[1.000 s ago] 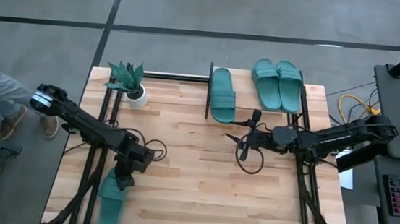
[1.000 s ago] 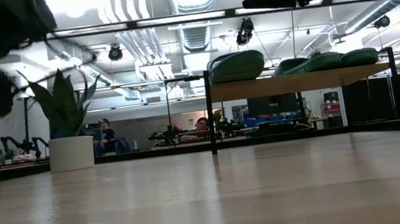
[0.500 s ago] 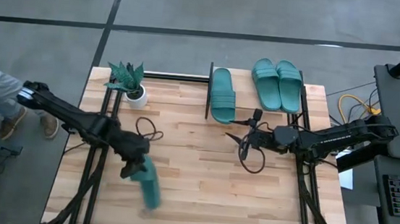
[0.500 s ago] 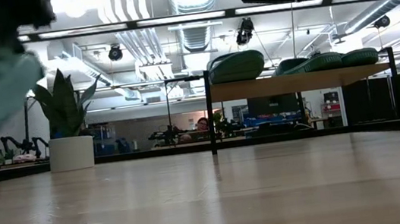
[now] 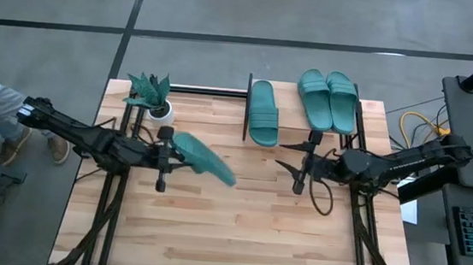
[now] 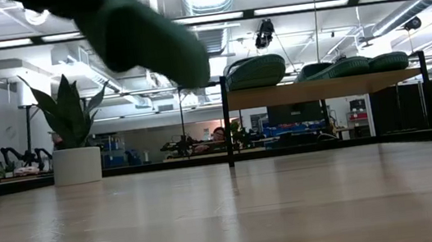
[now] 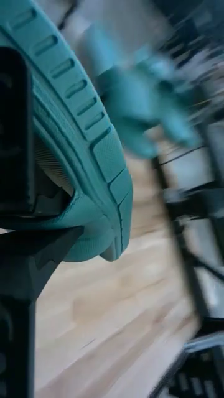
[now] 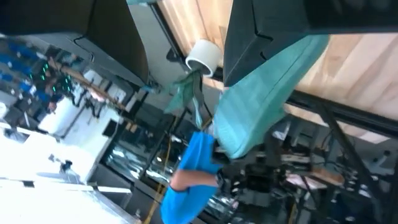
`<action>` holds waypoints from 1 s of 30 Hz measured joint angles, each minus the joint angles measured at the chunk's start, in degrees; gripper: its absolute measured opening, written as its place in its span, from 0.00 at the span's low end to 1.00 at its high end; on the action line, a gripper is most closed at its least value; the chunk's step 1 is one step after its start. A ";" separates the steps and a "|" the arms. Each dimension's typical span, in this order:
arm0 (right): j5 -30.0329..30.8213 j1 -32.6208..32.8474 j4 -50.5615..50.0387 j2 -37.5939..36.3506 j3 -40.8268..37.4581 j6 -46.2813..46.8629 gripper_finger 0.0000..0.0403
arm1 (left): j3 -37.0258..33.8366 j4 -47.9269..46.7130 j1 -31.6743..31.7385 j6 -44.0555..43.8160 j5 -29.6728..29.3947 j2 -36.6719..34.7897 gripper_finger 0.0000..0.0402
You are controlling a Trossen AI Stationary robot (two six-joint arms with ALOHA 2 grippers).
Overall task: Pick and place slides into the shelf
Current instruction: Put the green slipper on the shelf
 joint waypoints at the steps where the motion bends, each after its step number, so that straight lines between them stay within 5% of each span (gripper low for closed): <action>1: 0.00 0.68 -0.02 -0.22 0.00 -0.95 0.49 | 0.00 2.17 -0.02 2.68 -0.27 -0.30 0.00; 7: -0.02 3.25 -0.05 0.09 0.00 -6.88 0.49 | -0.28 11.32 -0.06 14.86 -0.05 -0.50 0.00; 18: -0.02 3.55 0.36 4.16 2.81 -10.11 0.49 | -0.96 36.13 0.01 24.69 -4.16 4.92 0.00; 30: 2.15 3.55 -2.12 14.17 13.76 -18.16 0.63 | -0.85 42.07 0.25 28.54 -4.64 8.81 0.00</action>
